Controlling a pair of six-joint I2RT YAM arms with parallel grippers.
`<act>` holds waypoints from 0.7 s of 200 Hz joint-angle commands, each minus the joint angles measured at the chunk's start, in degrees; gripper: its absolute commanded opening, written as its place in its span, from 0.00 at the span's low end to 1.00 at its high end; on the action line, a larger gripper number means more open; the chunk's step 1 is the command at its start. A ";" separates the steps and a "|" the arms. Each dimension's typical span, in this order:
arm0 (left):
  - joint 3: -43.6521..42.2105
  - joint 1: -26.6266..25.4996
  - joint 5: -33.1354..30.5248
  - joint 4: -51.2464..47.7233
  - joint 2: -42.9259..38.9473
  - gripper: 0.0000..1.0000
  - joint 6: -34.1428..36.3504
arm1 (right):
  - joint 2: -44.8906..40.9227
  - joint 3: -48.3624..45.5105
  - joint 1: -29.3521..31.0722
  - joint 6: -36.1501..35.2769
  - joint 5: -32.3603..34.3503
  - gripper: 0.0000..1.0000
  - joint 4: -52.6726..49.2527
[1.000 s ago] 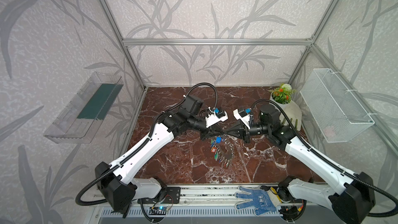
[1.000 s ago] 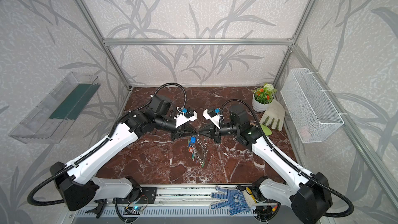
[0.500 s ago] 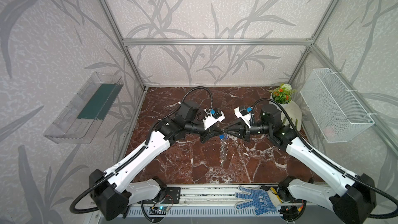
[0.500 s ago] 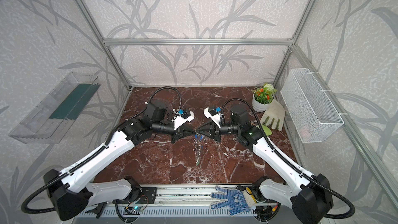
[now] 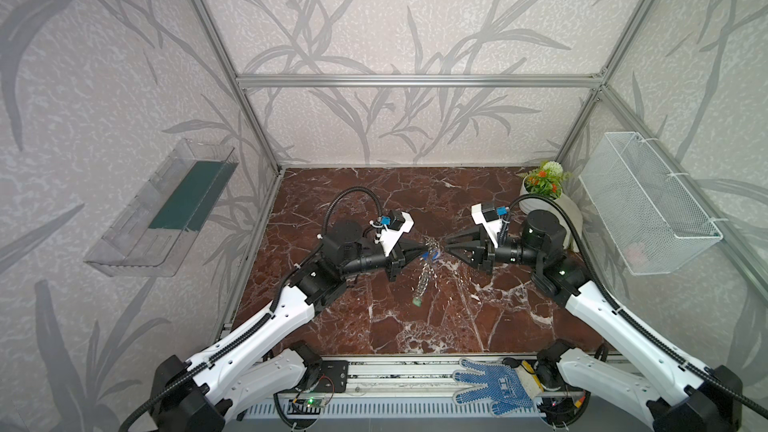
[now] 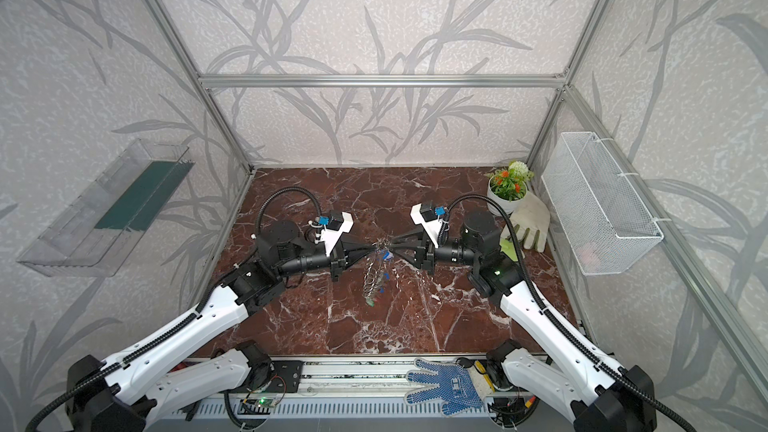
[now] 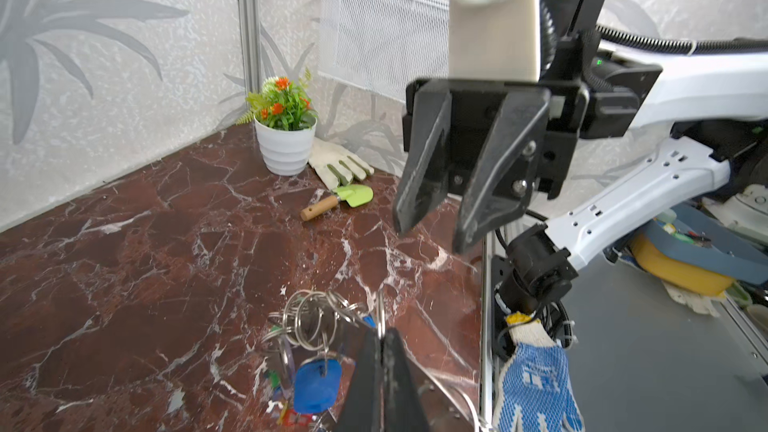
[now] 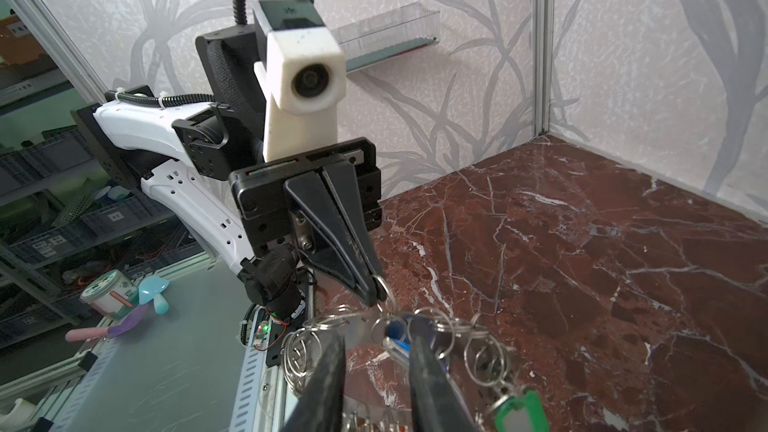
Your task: Put the keys on the keyring
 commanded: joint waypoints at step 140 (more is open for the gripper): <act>0.96 -4.32 -5.43 11.65 0.30 0.00 -2.19 | 9.14 -0.50 3.56 0.20 -1.97 0.33 6.59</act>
